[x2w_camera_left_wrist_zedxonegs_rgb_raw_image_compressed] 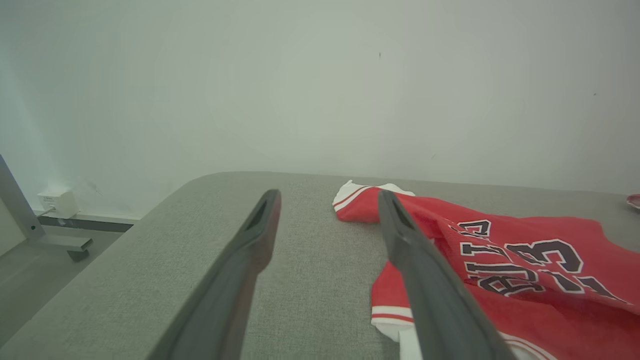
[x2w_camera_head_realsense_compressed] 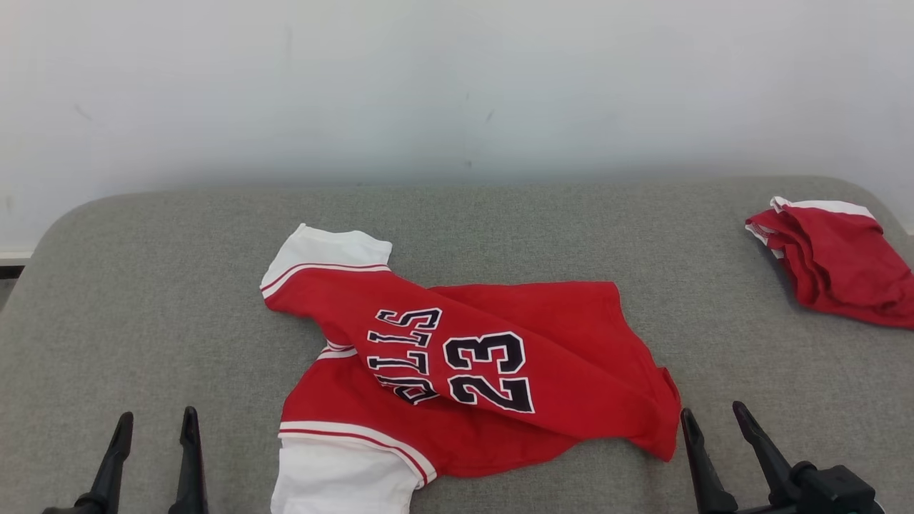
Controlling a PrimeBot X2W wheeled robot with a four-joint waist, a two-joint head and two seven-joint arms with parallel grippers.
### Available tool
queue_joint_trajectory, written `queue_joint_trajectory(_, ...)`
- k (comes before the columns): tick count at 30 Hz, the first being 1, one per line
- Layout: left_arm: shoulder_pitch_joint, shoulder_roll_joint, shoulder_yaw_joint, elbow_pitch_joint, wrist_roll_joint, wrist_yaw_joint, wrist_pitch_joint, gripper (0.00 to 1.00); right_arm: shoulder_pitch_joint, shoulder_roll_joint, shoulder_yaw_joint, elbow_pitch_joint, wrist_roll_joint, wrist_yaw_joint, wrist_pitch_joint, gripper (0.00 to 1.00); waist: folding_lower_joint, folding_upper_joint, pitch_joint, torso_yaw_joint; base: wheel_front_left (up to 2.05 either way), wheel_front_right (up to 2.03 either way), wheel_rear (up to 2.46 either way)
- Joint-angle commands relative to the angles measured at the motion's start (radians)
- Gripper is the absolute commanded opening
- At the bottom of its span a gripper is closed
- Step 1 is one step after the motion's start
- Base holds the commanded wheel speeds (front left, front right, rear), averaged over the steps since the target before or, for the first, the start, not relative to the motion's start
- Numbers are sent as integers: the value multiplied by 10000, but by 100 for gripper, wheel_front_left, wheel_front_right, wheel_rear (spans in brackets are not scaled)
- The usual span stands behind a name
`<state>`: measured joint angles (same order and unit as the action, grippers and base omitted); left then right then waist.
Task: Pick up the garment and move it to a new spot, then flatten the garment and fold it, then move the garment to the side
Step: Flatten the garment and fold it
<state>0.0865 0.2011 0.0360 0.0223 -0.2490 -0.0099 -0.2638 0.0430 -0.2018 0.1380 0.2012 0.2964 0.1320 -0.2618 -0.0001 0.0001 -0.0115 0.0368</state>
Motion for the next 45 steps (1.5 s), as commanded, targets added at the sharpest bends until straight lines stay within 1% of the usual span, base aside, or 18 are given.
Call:
queue_joint_trajectory(1, 75, -42, 68, 21, 48, -54, -3, 100, -3, -51, 35, 14, 23, -23, -40, 100, 1, -1, 4, 5, 0, 0, 0)
queue_joint_trajectory(6, -31, -402, 275, 150, 323, -341, -3, 100, -59, -229, 214, 336, 136, -23, -35, 100, 1, -1, 22, -13, 0, 0, 0)
queue_joint_trajectory(9, -187, -604, 274, 211, 486, -521, -3, 100, -240, -369, 372, 928, 304, -23, -22, 100, 1, -1, 53, 22, 0, 0, 0)
queue_joint_trajectory(12, -303, -773, 177, 291, 599, -671, -3, 100, -535, -601, 759, 1571, 384, -23, 17, 100, 1, -1, 131, 130, 0, 0, 0)
queue_joint_trajectory(17, -556, -980, 55, 485, 741, -883, -3, 100, -1264, -904, 1297, 2768, 529, -23, 88, 100, 1, -1, 365, 453, 0, 0, 0)
queue_joint_trajectory(22, -745, -1119, 31, 601, 813, -1033, -2, 100, -1991, -1032, 1801, 4020, 874, -23, 52, 100, 1, -1, 605, 806, 0, 0, 0)
queue_joint_trajectory(25, -828, -1163, 81, 660, 844, -1086, -3, 100, -2382, -949, 2119, 4594, 1187, -23, 11, 100, 1, -1, 690, 899, 0, 0, 0)
queue_joint_trajectory(26, -835, -1178, 104, 685, 858, -1106, -3, 100, -2466, -931, 2249, 4766, 1264, -23, 3, 31, 1, -1, 690, 903, 0, 0, 0)
queue_joint_trajectory(27, -835, -1190, 122, 714, 869, -1122, -3, 100, -2559, -945, 2344, 4884, 1359, -23, -14, 0, 1, -1, 675, 907, 0, 0, 0)
queue_joint_trajectory(29, -773, -1210, 157, 758, 920, -1109, -3, 100, -2712, -973, 2472, 4861, 1521, -23, -30, 0, 1, -1, 582, 863, 0, 0, 0)
queue_joint_trajectory(31, -678, -1228, 215, 801, 939, -1128, -3, 100, -2668, -1014, 2438, 4572, 1577, -23, -35, 0, 1, -1, 454, 746, 0, 0, 0)
queue_joint_trajectory(34, -530, -1258, 256, 876, 961, -1158, -3, 100, -2226, -1135, 2320, 3866, 1546, -23, -34, 0, 1, -1, 194, 530, 0, 0, 0)
queue_joint_trajectory(37, -422, -1314, 280, 886, 955, -1177, -3, 100, -1705, -1337, 2181, 2889, 1450, -23, -36, 0, 1, -1, 31, 297, 0, 0, 0)
queue_joint_trajectory(38, -422, -1314, 280, 886, 955, -1177, -3, 100, -1705, -1337, 2181, 2889, 1450, -23, -36, 0, 1, -1, 31, 297, 0, 0, 0)
queue_joint_trajectory(40, -360, -1333, 294, 918, 939, -1182, -3, 100, -1255, -1401, 2090, 2086, 1484, -23, -37, 0, 1, -1, -33, 172, 0, 0, 0)
queue_joint_trajectory(43, -278, -1378, 271, 909, 952, -1195, -3, 100, -514, -1672, 1904, 807, 1546, -23, -39, 0, 1, -1, -79, 31, 0, 0, 0)
queue_joint_trajectory(45, -248, -1390, 270, 893, 968, -1185, -3, 100, 81, -1845, 1815, 165, 1675, -23, -26, 0, 1, -1, -72, -4, 0, 0, 0)
